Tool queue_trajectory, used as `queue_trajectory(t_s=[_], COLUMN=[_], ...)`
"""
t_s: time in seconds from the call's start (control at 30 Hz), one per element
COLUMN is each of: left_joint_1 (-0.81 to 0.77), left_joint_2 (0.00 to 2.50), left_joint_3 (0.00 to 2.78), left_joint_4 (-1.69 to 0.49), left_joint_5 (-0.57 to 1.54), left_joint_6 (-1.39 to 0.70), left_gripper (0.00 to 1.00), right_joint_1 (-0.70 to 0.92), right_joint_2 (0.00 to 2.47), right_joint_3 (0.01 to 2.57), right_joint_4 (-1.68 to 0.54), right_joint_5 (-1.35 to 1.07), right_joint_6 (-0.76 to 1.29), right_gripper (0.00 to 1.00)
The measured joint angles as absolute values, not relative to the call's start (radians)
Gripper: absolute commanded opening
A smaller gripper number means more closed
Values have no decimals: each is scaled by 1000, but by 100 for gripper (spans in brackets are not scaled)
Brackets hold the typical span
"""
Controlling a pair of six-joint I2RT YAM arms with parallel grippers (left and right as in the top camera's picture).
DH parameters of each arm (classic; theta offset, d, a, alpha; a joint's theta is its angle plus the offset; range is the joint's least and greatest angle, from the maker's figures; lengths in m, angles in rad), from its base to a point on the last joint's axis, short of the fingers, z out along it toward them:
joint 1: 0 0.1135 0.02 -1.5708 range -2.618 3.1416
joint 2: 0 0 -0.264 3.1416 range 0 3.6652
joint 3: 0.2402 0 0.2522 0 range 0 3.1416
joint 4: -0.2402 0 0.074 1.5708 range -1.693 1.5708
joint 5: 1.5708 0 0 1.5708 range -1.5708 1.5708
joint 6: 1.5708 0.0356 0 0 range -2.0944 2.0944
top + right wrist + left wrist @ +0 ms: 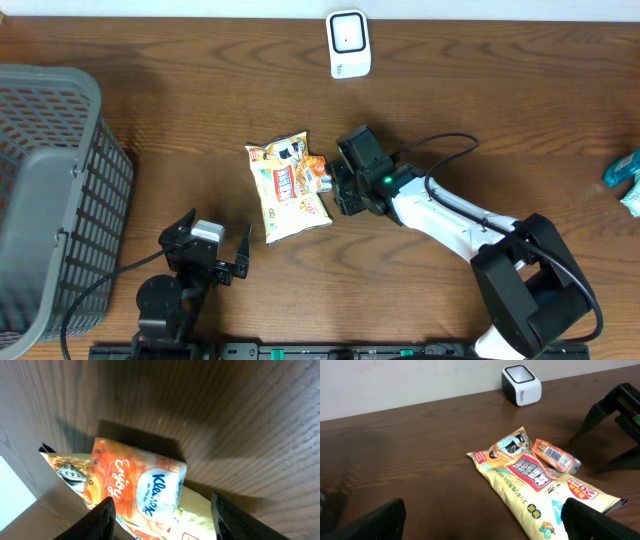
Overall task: Scan the item barcode
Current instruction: 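Grasp the orange box beside the yellow pack with the right gripper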
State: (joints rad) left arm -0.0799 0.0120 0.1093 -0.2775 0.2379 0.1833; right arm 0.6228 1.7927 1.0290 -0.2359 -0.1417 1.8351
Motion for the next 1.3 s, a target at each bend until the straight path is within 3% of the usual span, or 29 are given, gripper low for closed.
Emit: queue_trajectory(t_s=[0.23,0.43,0.7,0.87,1.3], left_joint_1=[-80,-80,-80,-80,-80], left_joint_2=[12,12,12,12,12], left_joint_3=[109,109,109,109,109], left_joint_4=[-278,-278,-278,-278,-278], left_joint_5=[238,238,238,238,238], left_joint_6=[183,183,183,183,183], left_gripper=[98,98,98,98,98], right_joint_1=[642,644,644,643,644], right_joint_2=[1803,1864,1875,1877,1886], right_joint_3=[1029,1029,1029,1027,1027], right_joint_4=[-213,-196,-187,-141,-96], right_joint_5=[-135,-137,-130,-125,-87], right_joint_6=[1860,1877,1879,1881,1882], right_gripper=[56,47,51,60,63])
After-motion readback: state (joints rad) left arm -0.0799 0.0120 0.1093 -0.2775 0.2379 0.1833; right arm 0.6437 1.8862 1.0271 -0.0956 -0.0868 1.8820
